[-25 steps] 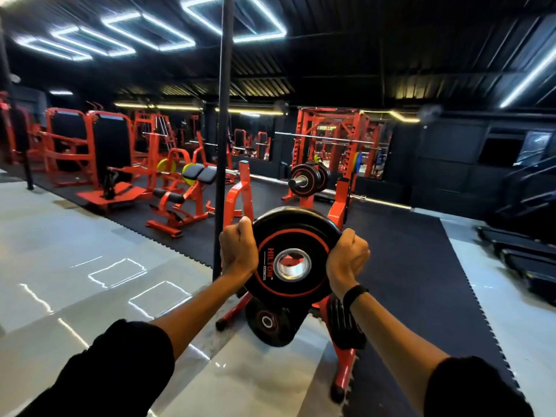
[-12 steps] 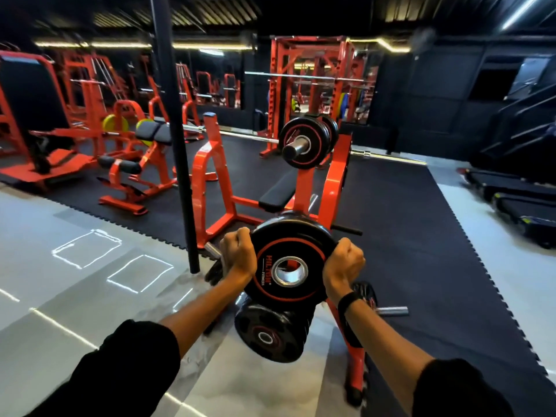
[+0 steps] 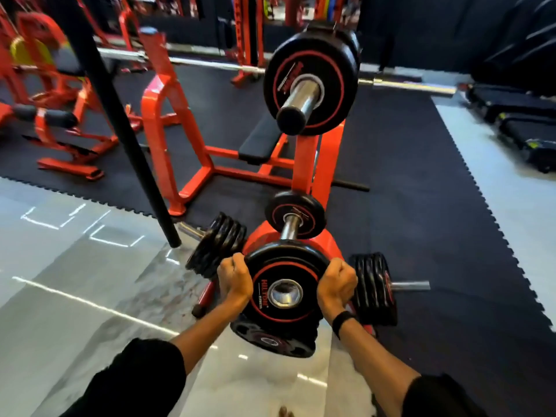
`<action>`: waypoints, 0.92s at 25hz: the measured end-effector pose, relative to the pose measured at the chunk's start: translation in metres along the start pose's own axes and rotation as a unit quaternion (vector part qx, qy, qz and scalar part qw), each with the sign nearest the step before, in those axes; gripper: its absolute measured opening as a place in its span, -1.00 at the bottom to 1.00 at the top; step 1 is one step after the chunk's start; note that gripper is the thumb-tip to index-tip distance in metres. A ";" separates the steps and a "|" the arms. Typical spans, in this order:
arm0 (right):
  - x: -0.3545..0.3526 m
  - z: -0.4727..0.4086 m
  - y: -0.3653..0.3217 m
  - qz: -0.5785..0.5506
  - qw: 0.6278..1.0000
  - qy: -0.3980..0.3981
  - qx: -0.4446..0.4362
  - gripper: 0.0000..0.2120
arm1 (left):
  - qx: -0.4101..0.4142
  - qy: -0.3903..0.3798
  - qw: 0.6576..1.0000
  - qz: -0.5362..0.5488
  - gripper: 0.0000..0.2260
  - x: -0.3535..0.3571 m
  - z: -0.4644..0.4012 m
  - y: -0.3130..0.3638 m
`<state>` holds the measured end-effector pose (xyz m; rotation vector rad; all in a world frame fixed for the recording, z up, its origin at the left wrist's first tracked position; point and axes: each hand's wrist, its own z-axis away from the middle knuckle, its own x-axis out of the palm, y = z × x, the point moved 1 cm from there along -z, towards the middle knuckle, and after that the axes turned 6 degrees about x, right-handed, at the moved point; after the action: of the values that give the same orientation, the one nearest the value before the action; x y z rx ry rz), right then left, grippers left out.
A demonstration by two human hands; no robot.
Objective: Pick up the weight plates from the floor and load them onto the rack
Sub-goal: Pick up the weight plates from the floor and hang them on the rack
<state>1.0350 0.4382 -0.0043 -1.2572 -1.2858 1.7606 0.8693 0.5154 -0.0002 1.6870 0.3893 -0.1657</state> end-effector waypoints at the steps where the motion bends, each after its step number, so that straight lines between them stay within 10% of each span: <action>1: 0.009 -0.002 0.006 0.013 1.000 0.016 0.014 -0.69 | -0.011 -0.011 1.000 -0.005 -0.68 0.007 -0.008 -0.012; 23: 0.095 -0.022 0.071 -0.091 0.993 0.076 0.025 -0.71 | 0.021 -0.180 0.974 0.133 -0.70 0.067 -0.081 -0.117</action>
<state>1.0250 0.5049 -0.1039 -1.1812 -1.2209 1.5297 0.8823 0.6185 -0.1187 1.6915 -0.1128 -0.2768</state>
